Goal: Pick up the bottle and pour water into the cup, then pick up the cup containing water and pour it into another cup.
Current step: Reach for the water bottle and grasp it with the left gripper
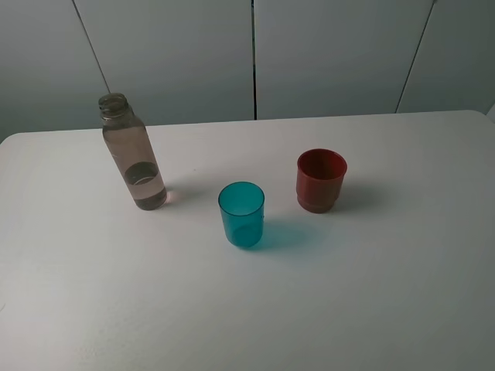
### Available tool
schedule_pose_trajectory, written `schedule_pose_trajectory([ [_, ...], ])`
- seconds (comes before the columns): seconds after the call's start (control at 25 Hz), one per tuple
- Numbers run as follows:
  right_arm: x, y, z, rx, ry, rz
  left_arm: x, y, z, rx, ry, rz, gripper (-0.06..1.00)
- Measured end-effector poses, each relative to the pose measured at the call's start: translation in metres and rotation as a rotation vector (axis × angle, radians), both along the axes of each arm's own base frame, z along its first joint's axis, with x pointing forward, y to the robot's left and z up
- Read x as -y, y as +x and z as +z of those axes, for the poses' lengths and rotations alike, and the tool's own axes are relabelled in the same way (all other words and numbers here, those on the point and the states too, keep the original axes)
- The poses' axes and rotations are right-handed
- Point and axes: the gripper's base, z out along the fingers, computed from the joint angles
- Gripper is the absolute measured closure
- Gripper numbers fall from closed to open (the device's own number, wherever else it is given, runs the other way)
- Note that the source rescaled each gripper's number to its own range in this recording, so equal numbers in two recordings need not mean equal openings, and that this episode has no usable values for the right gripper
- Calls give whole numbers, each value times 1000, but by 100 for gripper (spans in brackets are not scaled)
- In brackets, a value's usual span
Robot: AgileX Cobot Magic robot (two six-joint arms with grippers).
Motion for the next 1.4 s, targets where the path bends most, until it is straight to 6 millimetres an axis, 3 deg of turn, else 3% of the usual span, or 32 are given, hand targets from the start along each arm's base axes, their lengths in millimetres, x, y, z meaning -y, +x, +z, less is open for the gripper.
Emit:
schedule_pose_trajectory([
  [0.2,0,0,0,0,0,0,1,24,-14,-57,-22,-28,-2],
  [0.48,0,0,0,0,0,0,-2,43,-66,-130,-38,0,-2],
  [0.6,0,0,0,0,0,0,-3,45,-78,-125,-32,13,-2],
  [1.08,0,0,0,0,0,0,-7,46,-101,10,-3,65,-2],
  [1.4,0,0,0,0,0,0,4,60,-115,-26,118,-78,-2],
])
